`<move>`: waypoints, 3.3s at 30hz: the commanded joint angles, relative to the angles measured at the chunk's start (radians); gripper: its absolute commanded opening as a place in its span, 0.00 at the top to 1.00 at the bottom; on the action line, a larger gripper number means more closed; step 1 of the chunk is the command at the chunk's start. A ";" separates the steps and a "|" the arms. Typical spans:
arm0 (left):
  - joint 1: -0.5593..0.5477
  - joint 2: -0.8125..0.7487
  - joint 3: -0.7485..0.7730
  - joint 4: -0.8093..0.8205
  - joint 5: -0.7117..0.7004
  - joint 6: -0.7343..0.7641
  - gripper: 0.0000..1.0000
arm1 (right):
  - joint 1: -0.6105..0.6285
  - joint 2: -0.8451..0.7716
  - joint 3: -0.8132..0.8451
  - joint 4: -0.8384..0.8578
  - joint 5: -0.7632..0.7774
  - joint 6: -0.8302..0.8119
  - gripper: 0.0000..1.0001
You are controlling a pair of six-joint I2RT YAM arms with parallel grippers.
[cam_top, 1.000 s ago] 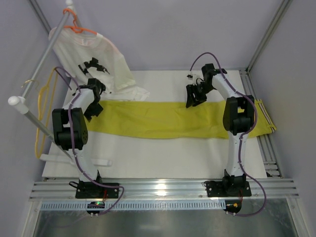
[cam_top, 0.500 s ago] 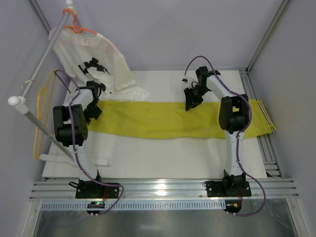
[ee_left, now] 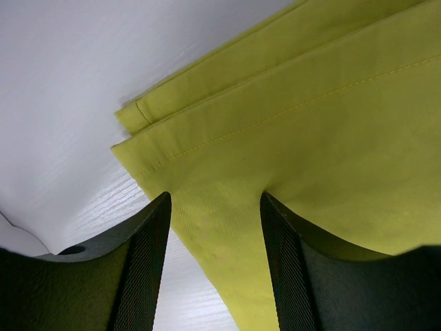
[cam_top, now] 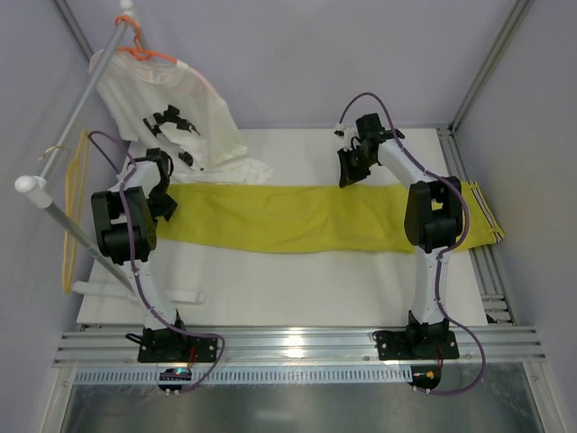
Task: Place the trousers on the hanger
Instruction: Fold the trousers
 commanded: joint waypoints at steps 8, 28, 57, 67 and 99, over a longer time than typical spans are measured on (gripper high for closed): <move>0.049 0.089 0.008 -0.021 -0.019 0.007 0.44 | 0.008 -0.123 -0.088 0.344 0.128 0.138 0.96; 0.086 0.066 0.011 0.008 0.011 0.010 0.44 | 0.010 -0.036 -0.108 0.346 0.303 0.273 0.96; 0.000 -0.078 0.101 0.001 0.050 0.053 0.41 | 0.037 -0.065 -0.024 0.073 0.355 0.420 0.51; -0.143 -0.213 -0.046 0.074 0.068 0.089 0.41 | 0.063 -0.319 -0.244 0.051 0.372 0.554 0.48; -0.281 -0.133 0.022 -0.018 -0.052 0.143 0.40 | 0.450 -0.330 -0.682 0.323 0.396 0.620 0.50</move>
